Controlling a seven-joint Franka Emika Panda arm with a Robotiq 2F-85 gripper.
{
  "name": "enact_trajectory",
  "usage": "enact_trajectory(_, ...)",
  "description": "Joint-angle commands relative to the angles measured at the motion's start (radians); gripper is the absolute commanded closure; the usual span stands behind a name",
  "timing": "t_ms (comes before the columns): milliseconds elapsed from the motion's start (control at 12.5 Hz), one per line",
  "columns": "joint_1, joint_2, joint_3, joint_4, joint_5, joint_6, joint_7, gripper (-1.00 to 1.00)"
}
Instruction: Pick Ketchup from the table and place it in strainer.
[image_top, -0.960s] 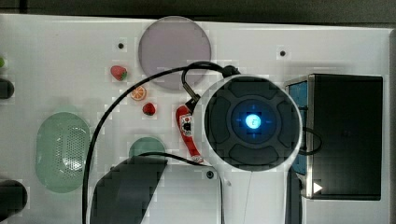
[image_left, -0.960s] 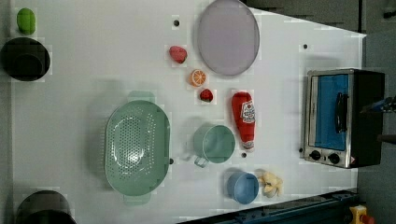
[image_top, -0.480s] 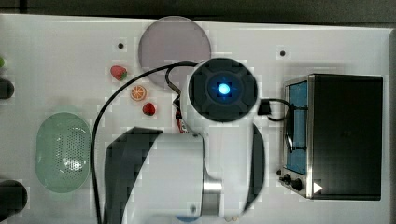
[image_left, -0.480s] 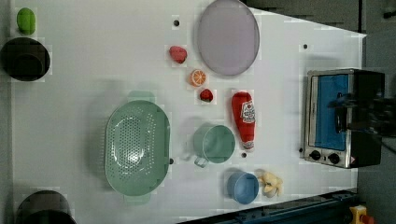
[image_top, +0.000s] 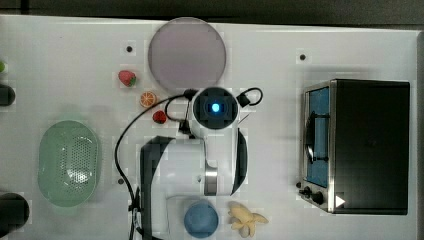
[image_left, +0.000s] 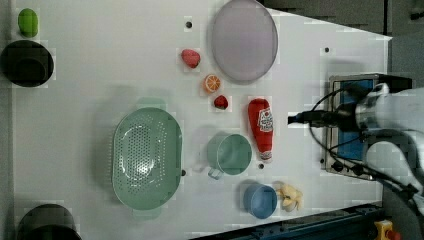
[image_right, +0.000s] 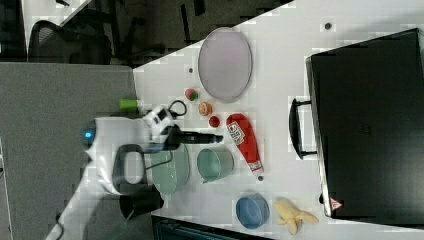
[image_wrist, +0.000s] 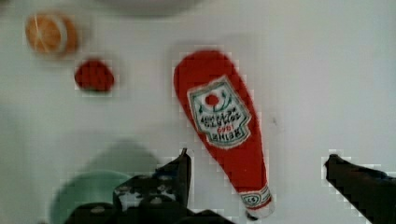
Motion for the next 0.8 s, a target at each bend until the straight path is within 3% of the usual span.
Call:
enact_trajectory(80, 0.001, 0.002, 0.000, -0.049, 0.001, 0.134, -0.264, -1.00)
enact_trajectory(800, 0.006, 0.249, 0.001, -0.099, 0.001, 0.400, -0.264, -1.00)
